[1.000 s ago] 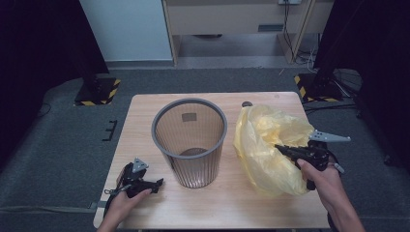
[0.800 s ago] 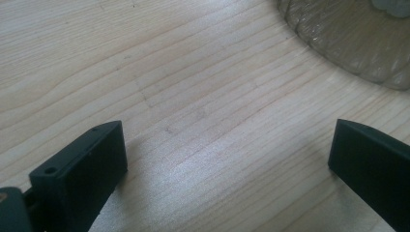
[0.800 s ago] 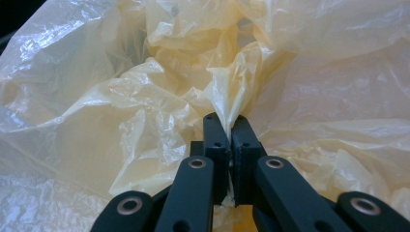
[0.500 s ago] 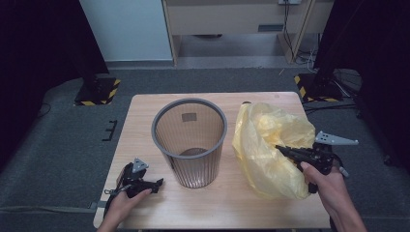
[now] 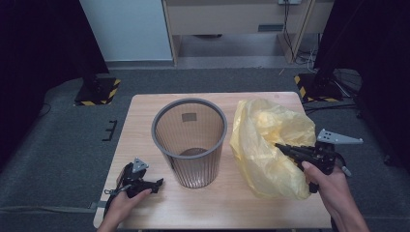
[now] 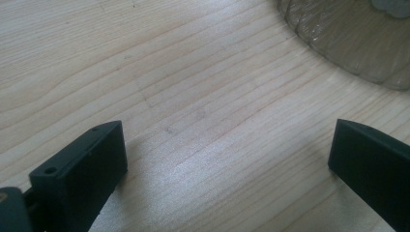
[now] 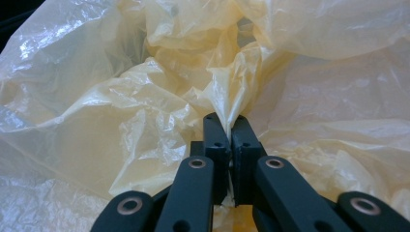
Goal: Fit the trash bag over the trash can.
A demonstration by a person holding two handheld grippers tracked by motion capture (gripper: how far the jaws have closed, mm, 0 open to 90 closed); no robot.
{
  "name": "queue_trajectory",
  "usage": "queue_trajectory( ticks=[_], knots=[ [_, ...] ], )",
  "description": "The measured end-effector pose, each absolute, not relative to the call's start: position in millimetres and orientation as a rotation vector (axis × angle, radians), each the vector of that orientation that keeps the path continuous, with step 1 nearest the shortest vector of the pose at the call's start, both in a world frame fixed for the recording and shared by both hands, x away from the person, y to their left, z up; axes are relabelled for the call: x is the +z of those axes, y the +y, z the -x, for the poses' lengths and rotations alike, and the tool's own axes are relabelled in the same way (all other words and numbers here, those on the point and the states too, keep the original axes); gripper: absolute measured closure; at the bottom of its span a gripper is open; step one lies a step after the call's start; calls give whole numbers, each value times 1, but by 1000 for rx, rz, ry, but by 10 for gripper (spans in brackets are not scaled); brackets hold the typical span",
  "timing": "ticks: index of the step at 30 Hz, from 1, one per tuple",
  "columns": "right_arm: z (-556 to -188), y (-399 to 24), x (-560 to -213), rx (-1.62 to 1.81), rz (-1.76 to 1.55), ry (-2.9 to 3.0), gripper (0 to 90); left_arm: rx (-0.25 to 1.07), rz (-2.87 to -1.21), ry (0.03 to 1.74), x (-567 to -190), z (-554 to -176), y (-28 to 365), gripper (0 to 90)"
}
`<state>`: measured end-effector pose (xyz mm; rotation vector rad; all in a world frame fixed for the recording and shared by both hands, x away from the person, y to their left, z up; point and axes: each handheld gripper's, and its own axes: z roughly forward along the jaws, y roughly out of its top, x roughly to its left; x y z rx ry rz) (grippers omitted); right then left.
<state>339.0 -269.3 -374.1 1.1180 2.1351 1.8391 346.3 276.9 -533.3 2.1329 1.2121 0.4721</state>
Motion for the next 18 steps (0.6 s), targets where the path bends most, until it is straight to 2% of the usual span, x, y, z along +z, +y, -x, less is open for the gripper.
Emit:
queue_trajectory(
  ticks=[18],
  knots=[
    [-342,-244,-346,1840,-1018,2174,881,471,-2134,1213,-533,-346,277,0]
  ],
)
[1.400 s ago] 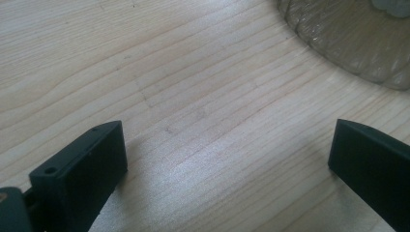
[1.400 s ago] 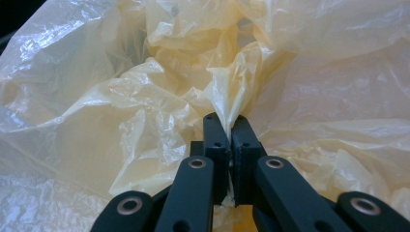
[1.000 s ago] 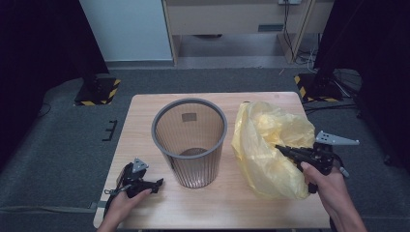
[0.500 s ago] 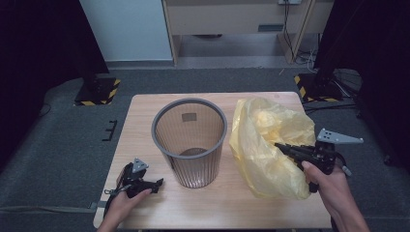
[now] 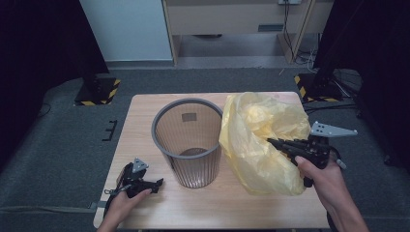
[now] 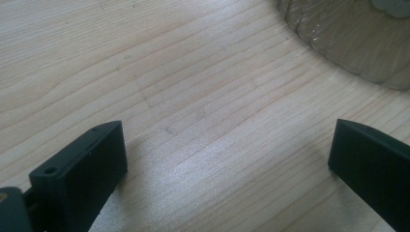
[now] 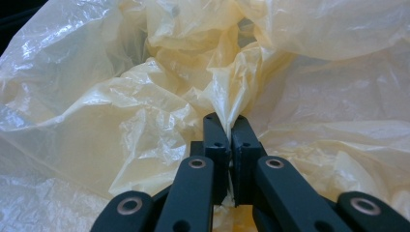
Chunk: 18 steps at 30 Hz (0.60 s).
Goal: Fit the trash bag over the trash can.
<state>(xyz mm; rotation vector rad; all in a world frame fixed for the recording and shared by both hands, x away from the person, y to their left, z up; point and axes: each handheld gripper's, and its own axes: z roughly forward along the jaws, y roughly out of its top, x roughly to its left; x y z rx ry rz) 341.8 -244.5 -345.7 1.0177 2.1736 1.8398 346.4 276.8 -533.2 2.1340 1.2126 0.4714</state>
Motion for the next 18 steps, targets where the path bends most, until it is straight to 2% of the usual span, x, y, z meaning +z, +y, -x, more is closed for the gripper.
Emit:
queue_trajectory(
  ticks=[18],
  knots=[
    [-360,-183,-304,1774,-861,2276,880,471,-2134,1213,-533,-346,277,0]
  ],
)
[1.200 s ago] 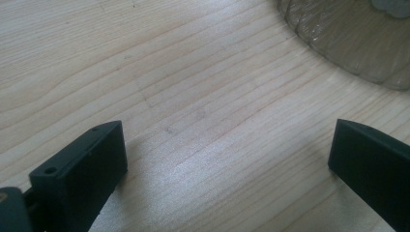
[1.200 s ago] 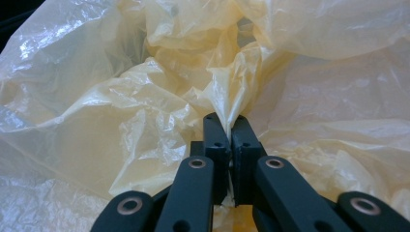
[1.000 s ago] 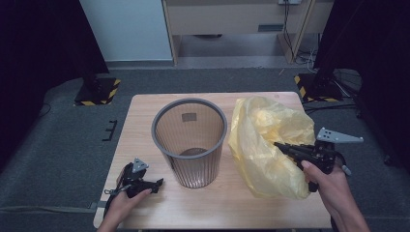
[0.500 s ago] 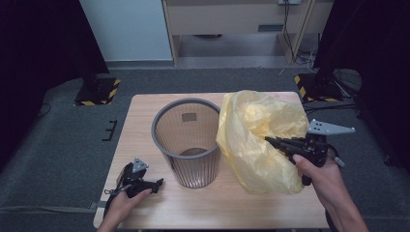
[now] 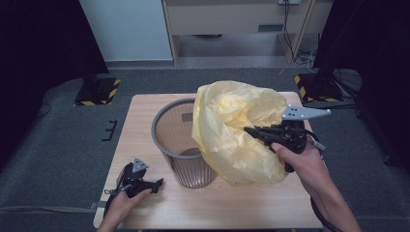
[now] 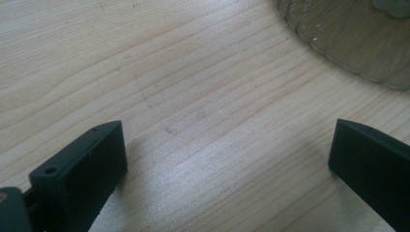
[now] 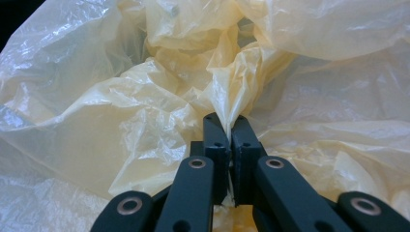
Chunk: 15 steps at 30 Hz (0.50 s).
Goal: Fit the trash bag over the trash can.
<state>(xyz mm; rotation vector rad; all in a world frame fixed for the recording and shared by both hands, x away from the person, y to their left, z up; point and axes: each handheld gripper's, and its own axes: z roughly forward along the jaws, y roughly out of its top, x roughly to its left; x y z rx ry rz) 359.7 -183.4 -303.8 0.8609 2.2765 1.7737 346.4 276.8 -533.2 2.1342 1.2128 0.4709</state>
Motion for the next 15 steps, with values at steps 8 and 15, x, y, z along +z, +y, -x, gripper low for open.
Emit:
queue_trajectory(
  ticks=[8,15],
  knots=[
    [-365,-160,-287,1748,-799,2319,880,470,-2137,1212,-533,-347,277,0],
    [-370,-137,-275,1716,-744,2364,880,468,-2139,1210,-533,-347,277,0]
  ],
)
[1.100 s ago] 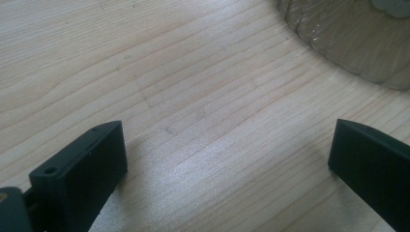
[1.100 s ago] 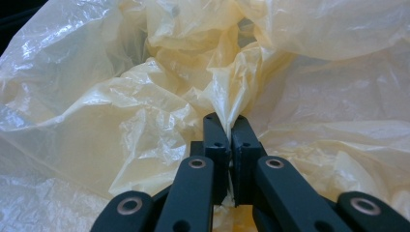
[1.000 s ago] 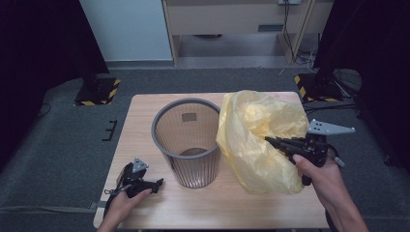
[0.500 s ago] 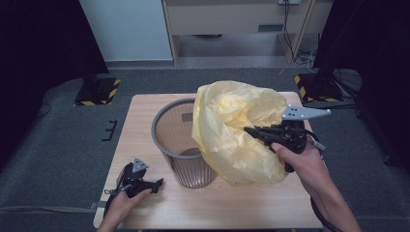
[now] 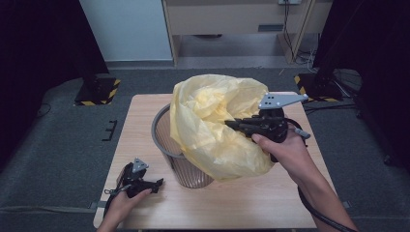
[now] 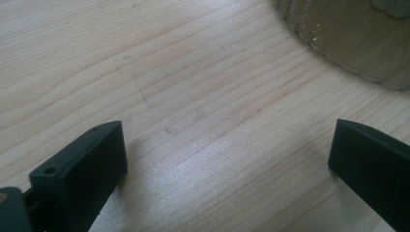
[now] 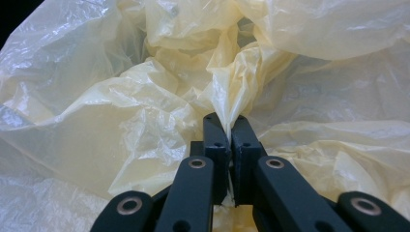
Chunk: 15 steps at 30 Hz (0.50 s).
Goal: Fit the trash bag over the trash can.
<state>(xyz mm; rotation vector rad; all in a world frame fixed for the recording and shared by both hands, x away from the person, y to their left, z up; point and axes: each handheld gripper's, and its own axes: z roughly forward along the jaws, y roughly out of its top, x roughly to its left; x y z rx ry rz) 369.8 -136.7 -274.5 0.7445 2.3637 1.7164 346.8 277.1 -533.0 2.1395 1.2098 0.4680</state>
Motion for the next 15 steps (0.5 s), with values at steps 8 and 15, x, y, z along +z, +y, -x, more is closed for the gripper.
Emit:
queue_trajectory(
  ticks=[8,15],
  knots=[
    [-377,-111,-268,1688,-704,2408,880,467,-2141,1208,-533,-347,277,0],
    [-386,-91,-266,1640,-676,2453,879,468,-2142,1205,-533,-347,277,0]
  ],
)
